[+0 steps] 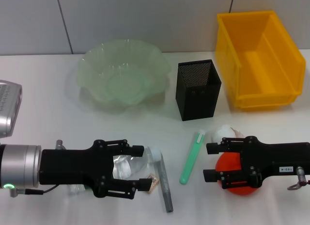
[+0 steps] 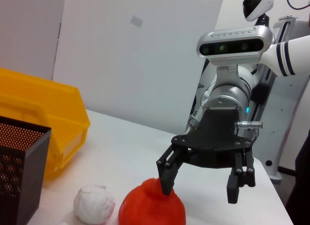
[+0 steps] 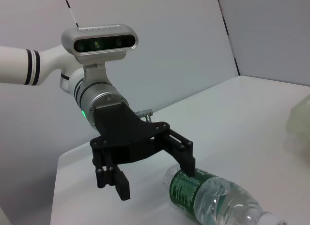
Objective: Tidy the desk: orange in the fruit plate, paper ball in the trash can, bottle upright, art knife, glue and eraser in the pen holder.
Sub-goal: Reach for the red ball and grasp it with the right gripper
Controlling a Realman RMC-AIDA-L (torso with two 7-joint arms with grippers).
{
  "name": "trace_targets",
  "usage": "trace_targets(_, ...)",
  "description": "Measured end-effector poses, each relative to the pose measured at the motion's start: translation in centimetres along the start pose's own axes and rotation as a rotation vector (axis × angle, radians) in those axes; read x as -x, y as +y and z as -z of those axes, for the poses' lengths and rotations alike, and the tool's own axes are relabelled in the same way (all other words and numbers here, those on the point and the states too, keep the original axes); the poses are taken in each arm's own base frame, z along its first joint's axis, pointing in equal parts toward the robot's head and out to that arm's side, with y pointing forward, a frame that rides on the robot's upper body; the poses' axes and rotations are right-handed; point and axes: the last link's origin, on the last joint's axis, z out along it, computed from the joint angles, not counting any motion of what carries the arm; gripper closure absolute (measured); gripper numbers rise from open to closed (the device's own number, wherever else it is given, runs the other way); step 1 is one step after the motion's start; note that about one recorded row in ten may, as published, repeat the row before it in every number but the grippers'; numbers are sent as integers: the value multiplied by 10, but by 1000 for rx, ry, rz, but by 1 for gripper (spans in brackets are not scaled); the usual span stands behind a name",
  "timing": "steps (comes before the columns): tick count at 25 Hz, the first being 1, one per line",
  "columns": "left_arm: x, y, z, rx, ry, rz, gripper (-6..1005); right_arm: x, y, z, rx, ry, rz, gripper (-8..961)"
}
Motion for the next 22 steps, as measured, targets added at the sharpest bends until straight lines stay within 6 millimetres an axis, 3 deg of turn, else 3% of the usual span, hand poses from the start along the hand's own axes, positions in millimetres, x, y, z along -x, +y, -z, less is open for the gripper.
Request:
trace_targets(11,-6,-3,-2,5,0,-14,154,6,-2,3,-6,2,-29,180)
trace_targets(22,-6,-3,-4,4,5,-16,154,81,-20,18,-29,450,-163,204)
